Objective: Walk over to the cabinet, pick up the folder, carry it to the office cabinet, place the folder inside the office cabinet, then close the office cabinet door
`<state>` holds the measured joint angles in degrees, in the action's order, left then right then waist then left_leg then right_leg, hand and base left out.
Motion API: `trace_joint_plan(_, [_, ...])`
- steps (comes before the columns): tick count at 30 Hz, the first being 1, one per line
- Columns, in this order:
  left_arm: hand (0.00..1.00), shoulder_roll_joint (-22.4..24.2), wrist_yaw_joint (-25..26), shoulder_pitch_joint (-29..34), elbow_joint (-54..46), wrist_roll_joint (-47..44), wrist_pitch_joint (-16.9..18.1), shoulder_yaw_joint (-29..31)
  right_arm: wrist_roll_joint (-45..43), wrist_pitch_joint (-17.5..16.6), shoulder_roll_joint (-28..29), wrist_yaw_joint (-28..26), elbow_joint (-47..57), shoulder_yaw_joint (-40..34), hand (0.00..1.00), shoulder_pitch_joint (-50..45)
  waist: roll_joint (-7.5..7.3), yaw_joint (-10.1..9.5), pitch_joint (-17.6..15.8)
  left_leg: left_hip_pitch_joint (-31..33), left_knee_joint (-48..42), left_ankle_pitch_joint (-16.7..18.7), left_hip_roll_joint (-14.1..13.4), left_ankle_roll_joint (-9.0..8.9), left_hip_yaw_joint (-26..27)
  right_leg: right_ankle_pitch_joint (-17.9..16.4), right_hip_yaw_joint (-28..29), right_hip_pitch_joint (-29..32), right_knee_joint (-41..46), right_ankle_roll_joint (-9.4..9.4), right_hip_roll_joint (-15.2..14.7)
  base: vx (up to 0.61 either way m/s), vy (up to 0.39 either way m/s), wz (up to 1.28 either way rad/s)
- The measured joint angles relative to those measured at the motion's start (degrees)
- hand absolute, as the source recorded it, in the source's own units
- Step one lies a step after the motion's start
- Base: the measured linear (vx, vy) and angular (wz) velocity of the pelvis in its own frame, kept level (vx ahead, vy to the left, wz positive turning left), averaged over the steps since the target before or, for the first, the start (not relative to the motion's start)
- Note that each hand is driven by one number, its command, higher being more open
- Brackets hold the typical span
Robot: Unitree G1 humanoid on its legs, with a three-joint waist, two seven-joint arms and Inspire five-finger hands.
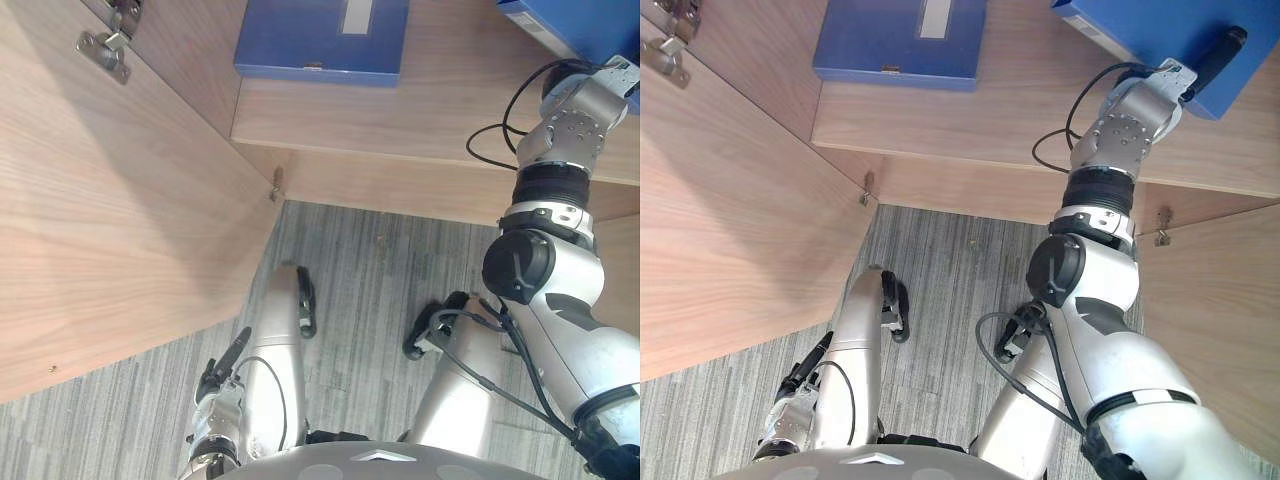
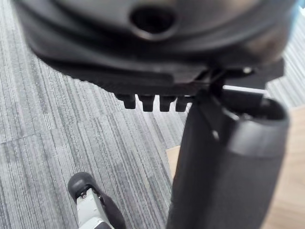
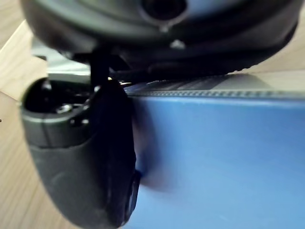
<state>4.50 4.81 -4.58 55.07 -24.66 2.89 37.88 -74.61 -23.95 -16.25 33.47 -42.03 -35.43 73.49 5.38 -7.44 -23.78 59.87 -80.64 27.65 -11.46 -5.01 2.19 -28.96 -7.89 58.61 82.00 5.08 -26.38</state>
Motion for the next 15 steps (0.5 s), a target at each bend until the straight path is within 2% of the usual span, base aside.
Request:
trace_joint_plan(4, [1.00, 0.0, 0.5, 0.0, 0.0, 0.1, -0.5, 0.0, 0.6, 0.9, -0.5, 0.7, 0.0, 0.0, 0.00, 0.0, 0.00, -0.05, 0.0, 0.9, -1.8, 0.6, 0.0, -0.54, -0.7, -1.6, 0.2, 0.7, 2.4, -0.07, -0.3, -0.06, -0.010, 0.06])
trace_joint_plan(7, [1.00, -0.1, 0.8, 0.0, 0.1, 0.3, -0.5, 0.0, 7.5, 5.2, -2.5, 1.3, 0.0, 0.4, 0.00, 0.0, 0.00, -0.01, 0.0, 1.6, -2.2, 0.6, -0.1, -0.66, -0.9, -1.8, 0.2, 1.3, 2.9, -0.23, -0.2, -0.04, -0.011, 0.00])
trace_joint_plan(8, [1.00, -0.1, 1.0, 0.0, 0.2, 0.3, -0.5, 0.0, 9.2, 6.1, -3.0, 1.3, -0.2, 0.6, 1.00, 0.0, 0.00, 0.00, 0.0, 1.7, -2.2, 0.6, -0.1, -0.67, -1.0, -1.8, 0.1, 1.3, 2.9, -0.24, -0.2, 0.00, 0.000, 0.00])
trace_joint_plan(11, [1.00, -0.1, 1.0, 0.0, 0.7, 0.3, -0.5, 0.0, 15.5, 9.6, -5.4, 1.2, -0.5, 2.6, 1.00, 0.0, 0.00, 0.15, 0.0, 1.6, -2.2, 0.6, -0.2, -0.68, -1.0, -1.7, 0.2, 1.3, 2.9, -0.53, -0.1, 0.00, 0.000, 0.00])
trace_joint_plan(15, [1.00, -0.1, 1.1, -0.1, 0.7, 0.3, -0.4, 0.0, 15.8, 11.0, -6.7, 0.5, -0.5, 5.1, 1.00, 0.0, 0.00, 0.41, 0.0, 1.5, -2.2, 0.6, -0.2, -0.72, -1.0, -1.7, 0.2, 1.2, 2.9, -0.60, 0.0, 0.00, 0.000, 0.00])
